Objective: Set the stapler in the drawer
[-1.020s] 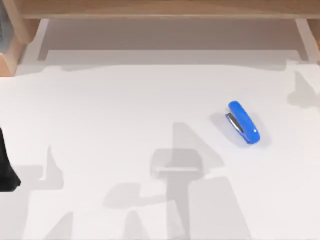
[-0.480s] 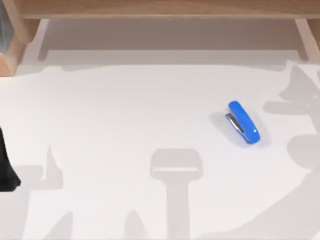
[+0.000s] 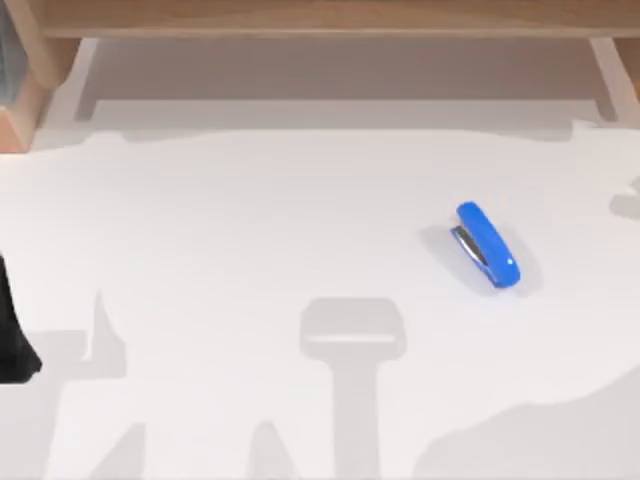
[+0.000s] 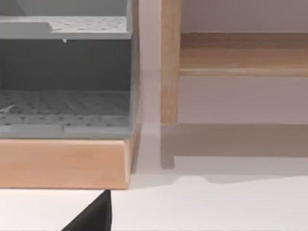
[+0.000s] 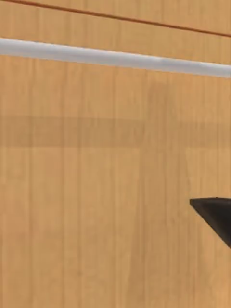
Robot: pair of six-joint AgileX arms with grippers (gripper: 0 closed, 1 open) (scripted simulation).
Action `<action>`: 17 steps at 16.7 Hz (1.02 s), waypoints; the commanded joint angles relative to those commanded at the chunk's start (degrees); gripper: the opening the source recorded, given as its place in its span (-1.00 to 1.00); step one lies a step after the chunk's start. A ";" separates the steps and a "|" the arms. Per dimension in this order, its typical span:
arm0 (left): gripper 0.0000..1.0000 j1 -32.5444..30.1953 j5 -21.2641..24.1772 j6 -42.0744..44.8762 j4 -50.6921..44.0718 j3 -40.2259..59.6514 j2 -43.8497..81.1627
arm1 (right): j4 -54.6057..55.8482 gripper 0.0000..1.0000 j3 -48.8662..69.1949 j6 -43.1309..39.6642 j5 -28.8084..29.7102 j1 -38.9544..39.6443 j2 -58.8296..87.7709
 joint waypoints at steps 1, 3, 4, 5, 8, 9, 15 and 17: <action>1.00 0.00 0.00 0.00 0.00 0.00 0.00 | 0.00 1.00 0.00 0.00 0.00 0.00 0.00; 1.00 0.00 0.00 0.00 0.00 0.00 0.00 | -0.21 1.00 -0.06 0.06 0.10 0.28 -0.05; 1.00 0.00 0.00 0.00 0.00 0.00 0.00 | -0.49 1.00 0.60 0.02 0.26 0.33 0.19; 1.00 0.00 0.00 0.00 0.00 0.00 0.00 | -0.97 1.00 1.57 -0.01 0.47 0.47 0.61; 1.00 0.00 0.00 0.00 0.00 0.00 0.00 | -2.80 1.00 5.01 -0.03 1.11 1.08 2.24; 1.00 0.00 0.00 0.00 0.00 0.00 0.00 | -3.28 1.00 5.91 -0.04 1.28 1.24 2.67; 1.00 0.00 0.00 0.00 0.00 0.00 0.00 | -3.63 0.85 6.58 -0.04 1.40 1.36 2.98; 1.00 0.00 0.00 0.00 0.00 0.00 0.00 | -3.63 0.55 6.58 -0.04 1.40 1.36 2.98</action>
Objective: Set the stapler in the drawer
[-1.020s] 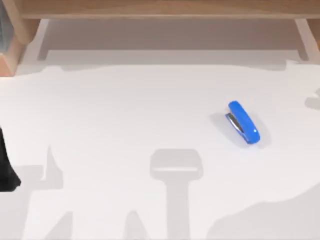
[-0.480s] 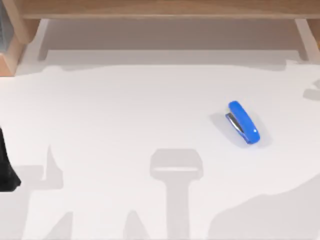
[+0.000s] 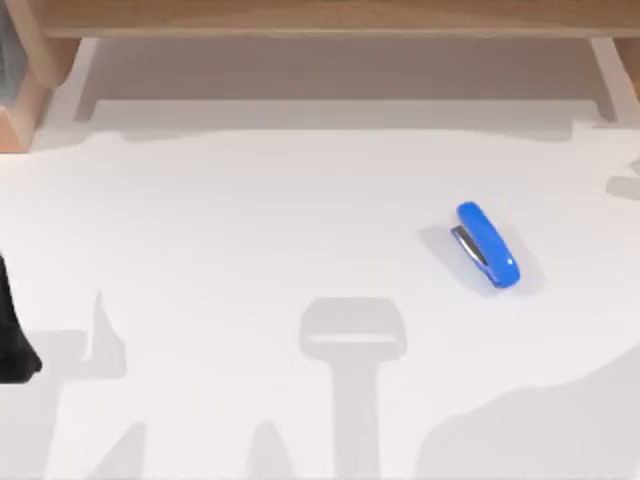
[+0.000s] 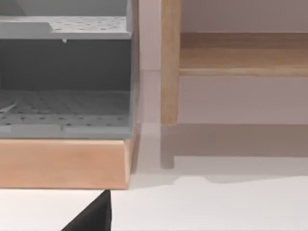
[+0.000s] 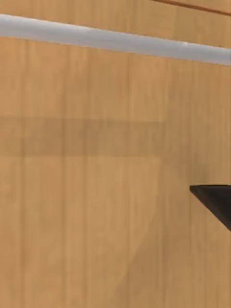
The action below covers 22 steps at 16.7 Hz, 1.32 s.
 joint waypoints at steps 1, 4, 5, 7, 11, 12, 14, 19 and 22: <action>1.00 0.00 0.00 0.00 0.00 0.00 0.00 | 0.00 0.40 0.00 0.00 0.00 0.00 0.00; 1.00 0.00 0.00 0.00 0.00 0.00 0.00 | 0.00 -0.06 0.00 0.00 0.00 0.00 0.00; 1.00 0.00 0.00 0.00 0.00 0.00 0.00 | 0.00 -0.21 0.00 0.00 0.00 0.00 0.00; 1.00 0.00 0.00 0.00 0.00 0.00 0.00 | 0.00 -0.51 0.00 0.00 0.00 0.00 0.00; 1.00 0.00 0.00 0.00 0.00 0.00 0.00 | 0.00 -1.00 0.00 0.00 0.00 0.00 0.00; 1.00 0.00 0.00 0.00 0.00 0.00 0.00 | 0.00 -1.00 0.00 0.00 0.00 0.00 0.00; 1.00 0.00 0.00 0.00 0.00 0.00 0.00 | 0.00 -1.00 0.00 0.00 0.00 0.00 0.00; 1.00 0.00 0.00 0.00 0.00 0.00 0.00 | -0.13 -1.00 -0.03 0.12 0.04 -0.19 0.10; 1.00 0.00 0.00 0.00 0.00 0.00 0.00 | 1.18 -1.00 -2.39 0.29 -0.59 -0.73 -1.09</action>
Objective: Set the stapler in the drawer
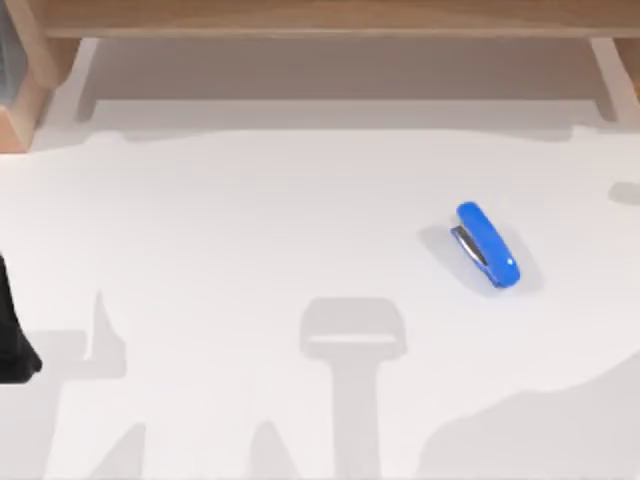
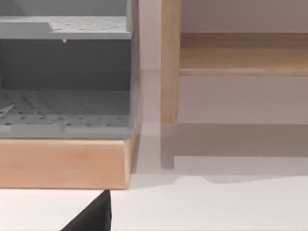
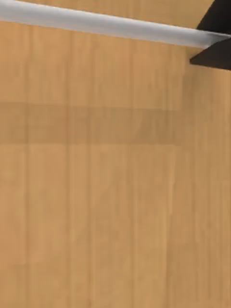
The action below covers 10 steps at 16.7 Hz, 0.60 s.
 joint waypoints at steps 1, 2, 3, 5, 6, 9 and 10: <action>1.00 0.00 0.00 0.00 0.00 0.00 0.00 | 0.95 -1.00 -1.88 0.05 -0.49 -0.37 -0.80; 1.00 0.00 0.00 0.00 0.00 0.00 0.00 | 2.09 -1.00 -4.11 0.06 -1.04 -0.82 -1.71; 1.00 0.00 0.00 0.00 0.00 0.00 0.00 | 3.34 -1.00 -6.51 0.04 -1.58 -1.34 -2.71; 1.00 0.00 0.00 0.00 0.00 0.00 0.00 | 5.78 -1.00 -10.90 -0.03 -2.54 -2.42 -4.62; 1.00 0.00 0.00 0.00 0.00 0.00 0.00 | 6.74 -1.00 -12.41 -0.05 -2.92 -2.86 -5.33; 1.00 0.00 0.00 0.00 0.00 0.00 0.00 | 7.60 -1.00 -13.58 -0.07 -3.26 -3.26 -5.92; 1.00 0.00 0.00 0.00 0.00 0.00 0.00 | 7.60 -1.00 -13.58 -0.07 -3.26 -3.26 -5.92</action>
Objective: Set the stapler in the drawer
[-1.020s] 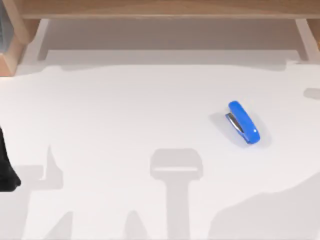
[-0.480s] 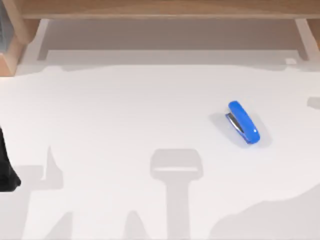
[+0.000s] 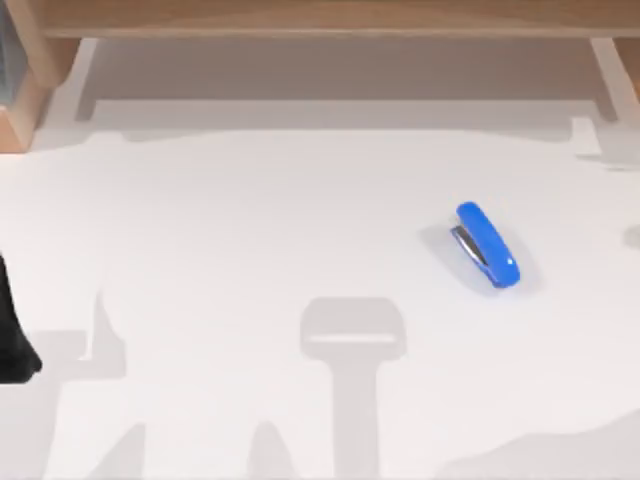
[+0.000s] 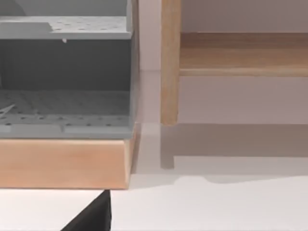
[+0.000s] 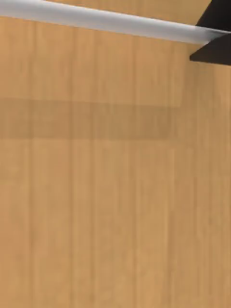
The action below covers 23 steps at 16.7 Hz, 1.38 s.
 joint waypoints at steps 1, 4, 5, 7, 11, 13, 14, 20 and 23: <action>1.00 0.00 0.00 0.00 0.00 0.00 0.00 | -0.14 -1.00 0.27 0.04 0.15 0.24 0.28; 1.00 0.00 0.00 0.00 0.00 0.00 0.00 | 1.26 -1.00 -1.69 0.05 -0.68 -0.64 -0.76; 1.00 0.00 0.00 0.00 0.00 0.00 0.00 | 2.15 -1.00 -3.39 0.10 -1.27 -1.17 -1.42; 1.00 0.00 0.00 0.00 0.00 0.00 0.00 | 4.11 -1.00 -7.32 0.15 -2.52 -2.35 -2.80; 1.00 0.00 0.00 0.00 0.00 0.00 0.00 | 7.87 -1.00 -13.38 0.11 -4.85 -4.65 -5.31; 1.00 0.00 0.00 0.00 0.00 0.00 0.00 | 8.19 -1.00 -13.78 0.10 -5.02 -4.86 -5.53; 1.00 0.00 0.00 0.00 0.00 0.00 0.00 | 8.19 -1.00 -13.78 0.10 -5.02 -4.86 -5.53; 1.00 0.00 0.00 0.00 0.00 0.00 0.00 | 11.44 -1.00 -18.77 0.18 -7.93 -7.61 -6.98; 1.00 0.00 0.00 0.00 0.00 0.00 0.00 | 14.80 -1.00 -23.89 0.19 -10.83 -10.50 -8.88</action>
